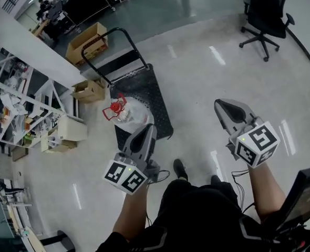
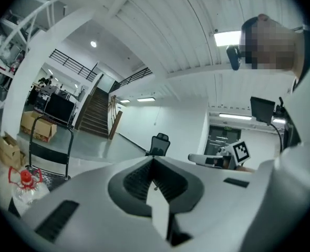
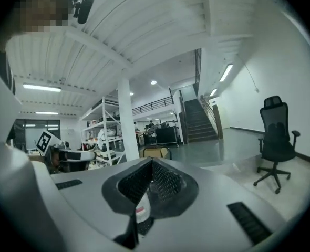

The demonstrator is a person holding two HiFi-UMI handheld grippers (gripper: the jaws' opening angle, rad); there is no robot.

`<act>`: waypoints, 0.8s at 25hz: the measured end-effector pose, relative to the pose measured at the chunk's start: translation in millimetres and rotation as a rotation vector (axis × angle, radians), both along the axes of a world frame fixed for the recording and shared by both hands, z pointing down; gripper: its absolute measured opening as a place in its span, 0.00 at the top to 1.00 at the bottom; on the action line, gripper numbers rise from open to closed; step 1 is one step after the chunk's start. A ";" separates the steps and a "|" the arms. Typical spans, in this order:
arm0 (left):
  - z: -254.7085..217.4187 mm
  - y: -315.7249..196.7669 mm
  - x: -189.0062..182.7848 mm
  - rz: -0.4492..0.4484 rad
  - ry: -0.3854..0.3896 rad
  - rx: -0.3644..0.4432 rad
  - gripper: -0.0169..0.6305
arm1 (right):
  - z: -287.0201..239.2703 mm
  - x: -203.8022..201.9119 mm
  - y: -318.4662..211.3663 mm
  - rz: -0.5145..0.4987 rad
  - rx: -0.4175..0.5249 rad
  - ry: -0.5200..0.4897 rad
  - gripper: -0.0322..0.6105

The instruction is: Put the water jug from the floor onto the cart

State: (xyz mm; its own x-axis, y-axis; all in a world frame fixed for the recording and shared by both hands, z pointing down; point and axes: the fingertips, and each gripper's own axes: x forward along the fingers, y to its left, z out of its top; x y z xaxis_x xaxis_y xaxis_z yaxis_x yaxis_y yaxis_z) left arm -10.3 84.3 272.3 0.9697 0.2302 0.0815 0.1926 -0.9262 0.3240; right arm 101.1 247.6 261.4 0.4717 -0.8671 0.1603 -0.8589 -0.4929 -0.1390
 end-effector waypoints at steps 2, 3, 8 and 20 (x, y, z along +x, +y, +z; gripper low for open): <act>1.4 45.5 -15.2 -0.008 -0.003 0.023 0.98 | 0.6 -8.0 44.8 -0.019 -0.021 0.026 0.95; 1.8 68.0 -21.9 0.008 -0.008 0.039 0.98 | 1.8 -11.8 65.0 -0.023 -0.025 0.032 0.95; -19.0 129.3 -77.8 0.106 0.031 0.046 0.98 | -4.9 -61.7 99.0 -0.065 -0.007 0.074 0.95; 3.4 130.2 -262.2 0.153 0.042 0.099 0.98 | 2.7 -241.5 101.1 0.074 -0.054 0.098 0.95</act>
State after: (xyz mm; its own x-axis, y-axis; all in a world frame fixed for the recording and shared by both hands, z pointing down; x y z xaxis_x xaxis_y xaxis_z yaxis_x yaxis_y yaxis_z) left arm -272.5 214.5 275.8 0.9270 0.3681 0.0715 0.3451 -0.9122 0.2211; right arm -140.4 348.7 264.1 0.5500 -0.8205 0.1558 -0.8279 -0.5602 -0.0275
